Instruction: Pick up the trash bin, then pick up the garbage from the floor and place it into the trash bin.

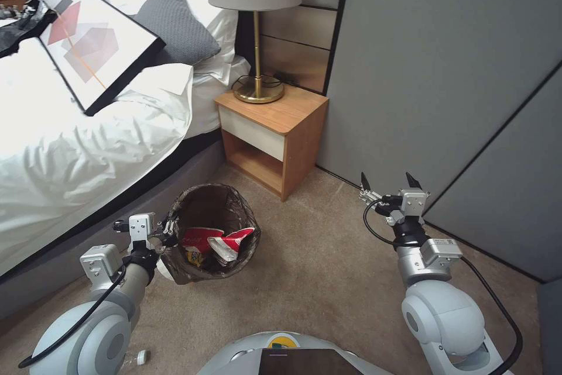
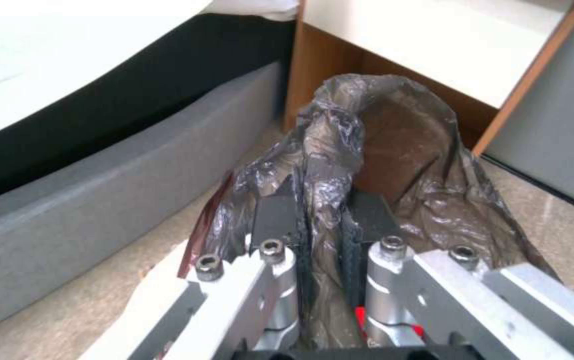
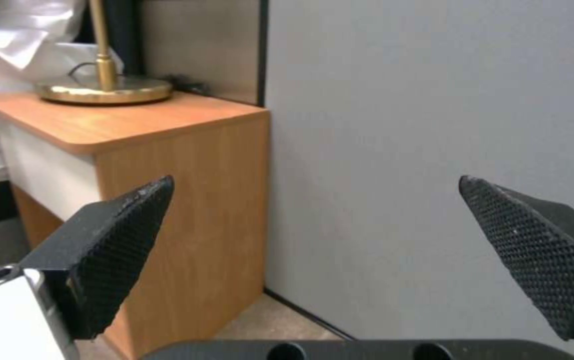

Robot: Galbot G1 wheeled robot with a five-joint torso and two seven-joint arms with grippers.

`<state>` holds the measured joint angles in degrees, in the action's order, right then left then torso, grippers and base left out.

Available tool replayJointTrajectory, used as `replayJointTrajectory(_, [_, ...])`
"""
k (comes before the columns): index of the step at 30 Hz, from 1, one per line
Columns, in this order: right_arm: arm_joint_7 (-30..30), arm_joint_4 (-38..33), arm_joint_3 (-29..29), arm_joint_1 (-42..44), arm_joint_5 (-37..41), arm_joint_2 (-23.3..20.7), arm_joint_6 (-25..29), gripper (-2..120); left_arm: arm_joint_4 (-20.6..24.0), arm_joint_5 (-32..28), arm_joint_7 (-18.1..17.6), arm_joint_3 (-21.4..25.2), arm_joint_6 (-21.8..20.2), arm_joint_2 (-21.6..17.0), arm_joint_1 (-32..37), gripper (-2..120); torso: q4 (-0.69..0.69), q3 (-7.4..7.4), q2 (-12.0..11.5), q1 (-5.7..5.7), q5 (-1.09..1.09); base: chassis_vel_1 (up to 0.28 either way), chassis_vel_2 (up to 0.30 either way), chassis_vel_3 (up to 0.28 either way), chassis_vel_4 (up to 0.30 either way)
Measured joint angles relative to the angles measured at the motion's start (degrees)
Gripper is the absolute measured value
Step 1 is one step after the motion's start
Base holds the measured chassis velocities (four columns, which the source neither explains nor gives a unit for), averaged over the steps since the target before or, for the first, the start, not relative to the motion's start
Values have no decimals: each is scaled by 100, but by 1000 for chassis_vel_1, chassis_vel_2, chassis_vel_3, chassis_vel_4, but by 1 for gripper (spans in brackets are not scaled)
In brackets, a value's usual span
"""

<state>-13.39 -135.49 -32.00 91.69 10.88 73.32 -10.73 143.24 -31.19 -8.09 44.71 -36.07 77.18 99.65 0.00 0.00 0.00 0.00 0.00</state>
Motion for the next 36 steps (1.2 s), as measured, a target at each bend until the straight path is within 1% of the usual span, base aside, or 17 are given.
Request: replayJointTrajectory(36, [-106, -30, 30, -89, 88, 51, -58, 100, 0, 9, -9, 45, 73, -27, 33, 8, 0, 0, 0, 0, 0, 66, 62, 62, 65])
